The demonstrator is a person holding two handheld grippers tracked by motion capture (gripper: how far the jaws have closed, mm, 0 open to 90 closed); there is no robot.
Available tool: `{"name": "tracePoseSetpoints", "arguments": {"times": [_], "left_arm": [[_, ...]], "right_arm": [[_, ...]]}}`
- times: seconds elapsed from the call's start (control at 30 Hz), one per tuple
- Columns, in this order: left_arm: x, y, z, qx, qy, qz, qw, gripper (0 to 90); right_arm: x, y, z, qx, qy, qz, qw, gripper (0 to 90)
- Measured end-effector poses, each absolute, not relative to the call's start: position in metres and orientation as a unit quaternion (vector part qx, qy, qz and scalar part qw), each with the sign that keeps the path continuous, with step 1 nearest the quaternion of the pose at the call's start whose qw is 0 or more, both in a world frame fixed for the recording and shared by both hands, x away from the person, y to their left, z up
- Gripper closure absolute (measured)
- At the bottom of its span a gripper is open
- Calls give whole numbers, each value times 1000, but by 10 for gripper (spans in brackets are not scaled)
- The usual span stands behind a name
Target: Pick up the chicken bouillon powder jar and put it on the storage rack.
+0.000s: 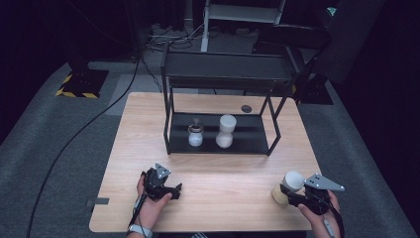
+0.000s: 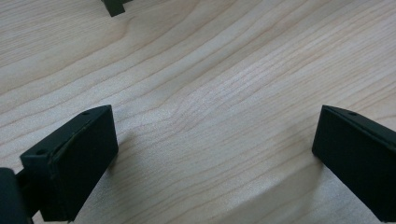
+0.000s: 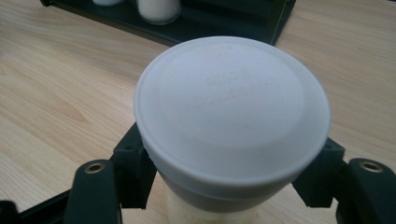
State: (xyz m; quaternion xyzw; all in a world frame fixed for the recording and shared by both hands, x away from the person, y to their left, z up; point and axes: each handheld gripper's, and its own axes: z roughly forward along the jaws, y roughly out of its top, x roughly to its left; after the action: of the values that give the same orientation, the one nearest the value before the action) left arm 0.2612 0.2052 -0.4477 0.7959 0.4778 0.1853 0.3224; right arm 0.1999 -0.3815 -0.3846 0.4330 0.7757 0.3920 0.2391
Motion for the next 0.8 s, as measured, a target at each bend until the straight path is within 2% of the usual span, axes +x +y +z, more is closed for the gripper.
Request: {"name": "tracePoseSetpoints", "arguments": {"times": [0.8], "left_arm": [[263, 207, -448, 799, 473, 183, 323, 2]], "right_arm": [[219, -383, -347, 409, 774, 406, 262, 343]]}}
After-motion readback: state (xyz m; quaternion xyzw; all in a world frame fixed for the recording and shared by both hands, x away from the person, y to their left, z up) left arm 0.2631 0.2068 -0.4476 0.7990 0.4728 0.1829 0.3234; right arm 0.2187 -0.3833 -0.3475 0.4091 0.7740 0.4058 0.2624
